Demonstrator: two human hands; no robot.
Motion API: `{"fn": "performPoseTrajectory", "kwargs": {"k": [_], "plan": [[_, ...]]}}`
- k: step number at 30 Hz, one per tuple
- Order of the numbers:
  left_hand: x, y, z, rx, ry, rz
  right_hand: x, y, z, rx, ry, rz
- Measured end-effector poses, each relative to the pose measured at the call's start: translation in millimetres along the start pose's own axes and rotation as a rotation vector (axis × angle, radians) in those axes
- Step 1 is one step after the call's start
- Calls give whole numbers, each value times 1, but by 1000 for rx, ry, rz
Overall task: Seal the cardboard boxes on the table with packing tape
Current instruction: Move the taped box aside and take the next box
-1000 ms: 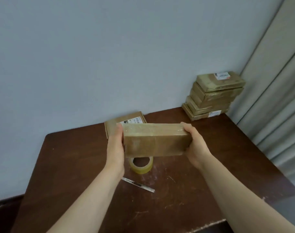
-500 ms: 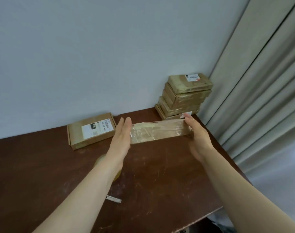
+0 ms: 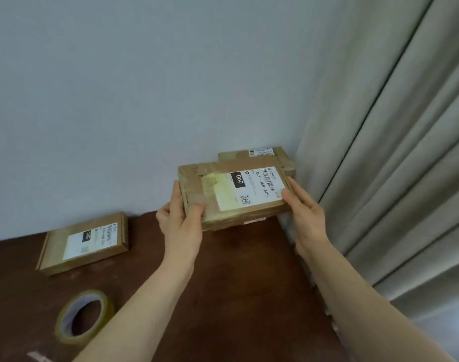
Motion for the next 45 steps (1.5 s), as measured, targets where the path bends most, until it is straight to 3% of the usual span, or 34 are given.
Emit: {"fn": "performPoseTrajectory", "kwargs": {"k": [7, 13, 25, 30, 34, 38, 42, 45], "plan": [[68, -9, 49, -16, 99, 28, -24, 23, 66, -79, -93, -180], [119, -7, 80, -27, 215, 26, -26, 47, 121, -192, -99, -490], [136, 25, 96, -117, -6, 109, -15, 31, 173, -258, -64, -775], [113, 32, 85, -129, -94, 145, -13, 53, 125, -493, -305, -702], [77, 44, 76, -164, -141, 163, 30, 46, 76, -671, -135, -696], [36, 50, 62, -203, -153, 144, 78, 17, 31, -679, 137, -746], [-25, 51, 49, -203, -150, 138, 126, -28, -11, -591, 326, -809], [-89, 56, 42, -210, -134, 102, 169, -69, -42, -405, 397, -817]]}}
Point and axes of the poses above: each hand's wrist, its own z-axis towards the middle knuckle, its own x-axis out of the palm, y = z × x, the point moved 7 cm from there along z, towards the middle knuckle, and after that the axes turned 6 degrees about -z, right-handed, at the moved point
